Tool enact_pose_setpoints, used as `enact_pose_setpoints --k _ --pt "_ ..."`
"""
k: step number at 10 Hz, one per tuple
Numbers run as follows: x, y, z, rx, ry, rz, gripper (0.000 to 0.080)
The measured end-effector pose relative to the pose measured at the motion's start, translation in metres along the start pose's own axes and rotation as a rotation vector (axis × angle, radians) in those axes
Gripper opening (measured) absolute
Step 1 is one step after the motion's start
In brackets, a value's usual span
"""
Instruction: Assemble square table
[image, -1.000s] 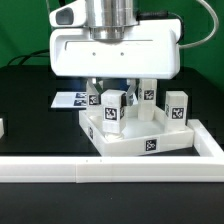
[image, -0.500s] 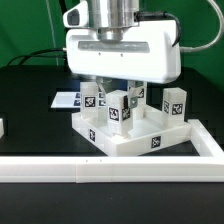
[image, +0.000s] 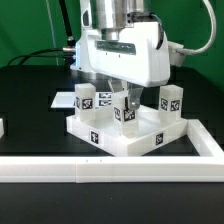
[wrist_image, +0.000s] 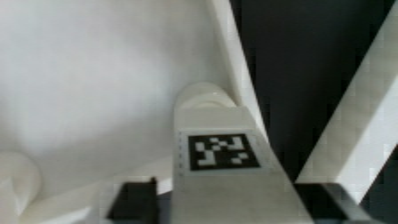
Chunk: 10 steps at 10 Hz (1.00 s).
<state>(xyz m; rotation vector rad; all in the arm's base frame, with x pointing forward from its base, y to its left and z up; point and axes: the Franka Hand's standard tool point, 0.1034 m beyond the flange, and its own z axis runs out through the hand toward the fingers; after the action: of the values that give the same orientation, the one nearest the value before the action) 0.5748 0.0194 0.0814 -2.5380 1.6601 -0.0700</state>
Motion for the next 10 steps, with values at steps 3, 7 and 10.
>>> enact_pose_setpoints --k 3,7,10 --pt "-0.0018 -0.0015 0.0010 0.000 -0.001 -0.154 0.0627" --pt "-0.0011 -0.0019 0.0014 -0.002 0.003 -0.536 0.0648" --pt "-0.0004 -0.0015 0.0013 -0.004 0.004 -0.709 0.0649"
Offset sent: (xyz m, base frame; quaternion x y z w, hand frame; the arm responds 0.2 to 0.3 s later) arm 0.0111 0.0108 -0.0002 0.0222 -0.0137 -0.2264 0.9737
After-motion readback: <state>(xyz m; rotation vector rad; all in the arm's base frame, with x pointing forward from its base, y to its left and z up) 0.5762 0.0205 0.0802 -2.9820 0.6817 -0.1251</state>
